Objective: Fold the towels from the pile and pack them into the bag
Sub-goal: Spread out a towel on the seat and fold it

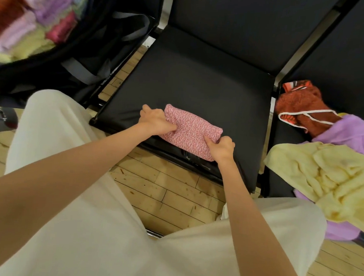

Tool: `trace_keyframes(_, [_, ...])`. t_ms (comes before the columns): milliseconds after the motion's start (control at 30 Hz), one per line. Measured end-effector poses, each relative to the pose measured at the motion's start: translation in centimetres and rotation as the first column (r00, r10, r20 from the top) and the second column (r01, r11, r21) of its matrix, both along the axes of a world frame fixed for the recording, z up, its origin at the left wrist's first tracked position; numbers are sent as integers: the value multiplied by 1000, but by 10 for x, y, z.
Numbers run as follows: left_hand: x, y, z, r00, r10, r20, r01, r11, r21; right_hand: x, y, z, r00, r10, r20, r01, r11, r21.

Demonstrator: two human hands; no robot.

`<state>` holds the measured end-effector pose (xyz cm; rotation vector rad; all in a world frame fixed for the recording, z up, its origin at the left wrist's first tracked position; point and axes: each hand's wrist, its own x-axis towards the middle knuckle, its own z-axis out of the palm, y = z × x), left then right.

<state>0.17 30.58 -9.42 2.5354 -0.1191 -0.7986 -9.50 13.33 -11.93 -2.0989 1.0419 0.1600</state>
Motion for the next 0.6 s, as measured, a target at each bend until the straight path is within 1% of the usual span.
trace_keyframes(33, [-1, -1, 0, 1000, 7, -2, -7, 1000, -6, 1, 4, 2, 1000, -11, 6, 11, 1000, -22])
trace_keyframes(100, [-4, -2, -1, 999, 35, 33, -34, 999, -33, 3, 13, 7, 1000, -19, 11, 20, 992, -125])
trace_keyframes(167, [-7, 2, 0, 994, 78, 71, -71, 992, -105, 7, 22, 15, 1000, -2, 26, 8, 974, -228])
trace_keyframes(200, [-7, 7, 2, 992, 97, 85, -83, 984, -157, 11, 26, 19, 998, -3, 57, 16, 974, -227])
trace_keyframes(233, [-5, 13, 6, 989, 111, 98, -89, 975, -204, 16, 30, 25, 993, -22, 115, 40, 986, -161])
trace_keyframes(267, [-2, 22, 10, 985, 130, 112, -100, 965, -242, 22, 35, 31, 981, -52, 185, 64, 996, -63])
trace_keyframes(300, [3, 32, 15, 979, 154, 132, -112, 953, -280, 28, 42, 37, 966, -77, 246, 71, 997, 35])
trace_keyframes(333, [9, 44, 21, 970, 189, 153, -133, 939, -316, 34, 50, 44, 951, -86, 298, 59, 993, 98])
trace_keyframes(400, [26, 68, 34, 943, 263, 204, -174, 912, -372, 48, 72, 56, 925, -55, 377, 11, 993, 119])
trace_keyframes(500, [57, 107, 56, 886, 353, 300, -214, 886, -412, 81, 106, 71, 862, -20, 506, -47, 992, 119])
trace_keyframes(567, [86, 130, 72, 845, 404, 352, -237, 871, -430, 107, 128, 85, 811, 39, 583, -135, 983, 122])
trace_keyframes(600, [102, 141, 80, 822, 417, 387, -235, 869, -436, 120, 139, 93, 777, 97, 622, -204, 974, 103])
